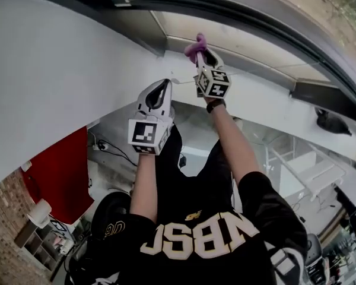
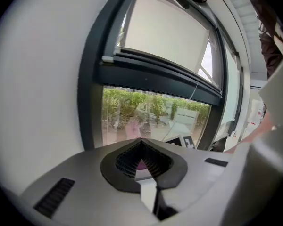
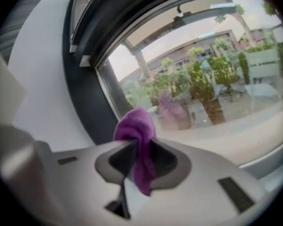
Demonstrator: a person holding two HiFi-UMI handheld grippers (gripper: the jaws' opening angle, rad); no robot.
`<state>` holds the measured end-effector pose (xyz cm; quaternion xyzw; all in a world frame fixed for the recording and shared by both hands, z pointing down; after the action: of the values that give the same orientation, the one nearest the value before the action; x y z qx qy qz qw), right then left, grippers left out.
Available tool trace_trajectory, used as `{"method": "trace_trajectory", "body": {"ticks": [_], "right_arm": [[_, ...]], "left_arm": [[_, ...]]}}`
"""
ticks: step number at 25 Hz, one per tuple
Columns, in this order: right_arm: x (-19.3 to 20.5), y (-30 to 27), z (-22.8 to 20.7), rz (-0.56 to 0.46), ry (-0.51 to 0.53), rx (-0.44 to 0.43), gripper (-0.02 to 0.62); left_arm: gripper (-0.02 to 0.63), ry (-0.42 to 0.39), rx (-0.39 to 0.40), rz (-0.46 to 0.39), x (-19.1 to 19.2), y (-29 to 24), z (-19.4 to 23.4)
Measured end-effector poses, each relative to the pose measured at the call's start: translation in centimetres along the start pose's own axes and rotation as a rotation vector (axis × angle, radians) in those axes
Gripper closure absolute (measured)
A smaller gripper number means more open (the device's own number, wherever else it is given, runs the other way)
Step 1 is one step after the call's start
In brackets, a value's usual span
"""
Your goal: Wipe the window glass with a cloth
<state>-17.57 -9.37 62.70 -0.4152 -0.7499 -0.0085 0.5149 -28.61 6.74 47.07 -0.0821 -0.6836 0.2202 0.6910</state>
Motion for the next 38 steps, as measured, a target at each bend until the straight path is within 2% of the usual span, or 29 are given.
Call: {"method": "trace_trajectory", "body": {"ticks": [4, 8, 11, 14, 17, 21, 26, 29, 34, 38], "right_arm": [[0.5, -6.2, 5.5, 0.022, 0.005, -0.061, 0.506], [0.0, -10.5, 9.6, 0.040, 0.026, -0.124, 0.506], [-1.3, -11.7, 9.7, 0.031, 0.013, -0.126, 0.506], [-2.8, -10.8, 7.2, 0.012, -0.014, -0.090, 0.506], [-3.4, -8.2, 2.9, 0.006, -0.016, -0.045, 0.505], [-4.3, -2.5, -5.2, -0.023, -0.047, 0.059, 0.505], [-6.1, 6.0, -16.4, -0.071, -0.096, 0.197, 0.505], [-8.0, 12.0, -23.5, -0.141, -0.102, 0.314, 0.506], [-10.3, 21.8, -35.2, -0.267, -0.244, 0.523, 0.506], [-11.1, 27.0, -42.2, -0.298, -0.334, 0.619, 0.506]], "left_arm": [[0.583, 0.039, -0.058, -0.020, 0.4, 2.4, 3.7], [0.583, 0.059, -0.073, -0.028, 0.9, 3.3, 4.7], [0.583, 0.062, -0.070, -0.035, 0.8, 3.1, 4.4], [0.583, 0.065, -0.050, -0.029, 0.9, 2.4, 3.4], [0.583, 0.075, -0.019, -0.016, 1.2, 0.9, 1.6], [0.583, 0.060, 0.072, -0.010, 0.9, -2.3, -2.8], [0.583, 0.042, 0.195, 0.007, 0.2, -6.8, -10.8], [0.583, 0.024, 0.295, 0.010, -0.1, -9.8, -16.6], [0.583, 0.007, 0.409, -0.007, -0.3, -12.7, -25.1], [0.583, 0.030, 0.456, -0.013, 0.3, -14.7, -29.7]]}}
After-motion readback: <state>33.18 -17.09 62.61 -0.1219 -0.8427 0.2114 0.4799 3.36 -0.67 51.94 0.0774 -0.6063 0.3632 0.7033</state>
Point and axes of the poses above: the fingertips, and each gripper's own axes: y backward along the fingers, z to its left, x out of its underside, the point moved 6 cm from there along y, backward along the fingers, and after that the axes turned 6 degrees about -y, right-handed, at the moved point
